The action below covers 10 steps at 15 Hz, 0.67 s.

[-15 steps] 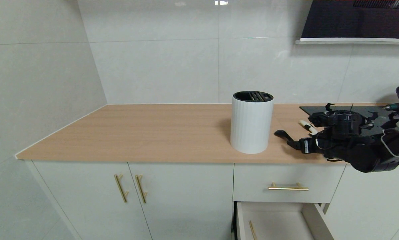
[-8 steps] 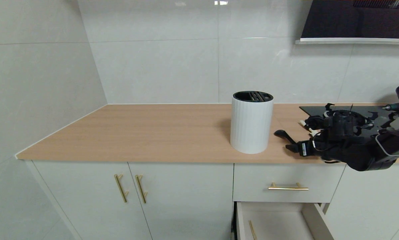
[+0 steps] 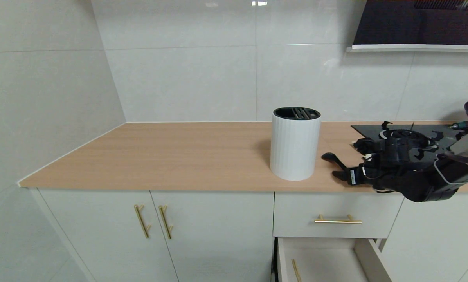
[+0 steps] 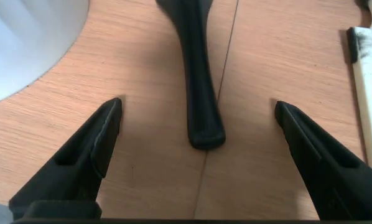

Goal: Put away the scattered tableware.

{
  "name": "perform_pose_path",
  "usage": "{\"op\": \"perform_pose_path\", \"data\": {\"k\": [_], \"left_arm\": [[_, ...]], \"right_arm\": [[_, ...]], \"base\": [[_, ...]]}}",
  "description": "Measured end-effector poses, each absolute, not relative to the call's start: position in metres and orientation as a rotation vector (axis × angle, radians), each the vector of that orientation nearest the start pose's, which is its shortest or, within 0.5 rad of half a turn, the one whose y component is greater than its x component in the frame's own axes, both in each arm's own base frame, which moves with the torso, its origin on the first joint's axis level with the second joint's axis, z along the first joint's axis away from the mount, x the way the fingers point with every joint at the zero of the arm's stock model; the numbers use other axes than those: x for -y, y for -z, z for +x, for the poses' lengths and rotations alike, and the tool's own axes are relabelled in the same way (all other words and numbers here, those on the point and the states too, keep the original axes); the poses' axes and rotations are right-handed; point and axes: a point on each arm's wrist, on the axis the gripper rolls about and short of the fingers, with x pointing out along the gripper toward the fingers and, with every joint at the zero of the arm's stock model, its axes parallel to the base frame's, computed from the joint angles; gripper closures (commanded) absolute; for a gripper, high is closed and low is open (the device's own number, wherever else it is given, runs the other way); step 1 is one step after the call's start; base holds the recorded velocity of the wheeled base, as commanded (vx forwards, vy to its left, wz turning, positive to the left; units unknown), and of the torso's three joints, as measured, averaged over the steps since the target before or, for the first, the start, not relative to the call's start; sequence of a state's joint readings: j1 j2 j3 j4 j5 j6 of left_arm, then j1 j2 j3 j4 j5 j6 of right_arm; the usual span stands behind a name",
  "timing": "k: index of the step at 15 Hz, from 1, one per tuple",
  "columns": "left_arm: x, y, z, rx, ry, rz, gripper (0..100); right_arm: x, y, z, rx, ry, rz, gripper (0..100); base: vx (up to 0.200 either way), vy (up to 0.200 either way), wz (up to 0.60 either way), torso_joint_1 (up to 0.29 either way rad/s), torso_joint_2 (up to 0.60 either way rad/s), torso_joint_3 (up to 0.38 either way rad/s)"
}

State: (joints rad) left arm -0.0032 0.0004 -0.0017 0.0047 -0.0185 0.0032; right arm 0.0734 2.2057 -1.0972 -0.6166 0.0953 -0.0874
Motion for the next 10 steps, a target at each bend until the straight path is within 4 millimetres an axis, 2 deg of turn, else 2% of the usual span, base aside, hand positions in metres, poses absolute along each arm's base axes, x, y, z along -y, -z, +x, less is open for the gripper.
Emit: {"op": "perform_pose_path", "data": {"k": [10], "left_arm": [[0.0003,-0.0755,-0.0229,-0.003,0.021,0.003,0]], "right_arm": [[-0.0330,-0.0711,0.4120,-0.492,-0.178,-0.051,100]], "base": [[0.000,0.000,0.00,0.000,0.00,0.000]]}}
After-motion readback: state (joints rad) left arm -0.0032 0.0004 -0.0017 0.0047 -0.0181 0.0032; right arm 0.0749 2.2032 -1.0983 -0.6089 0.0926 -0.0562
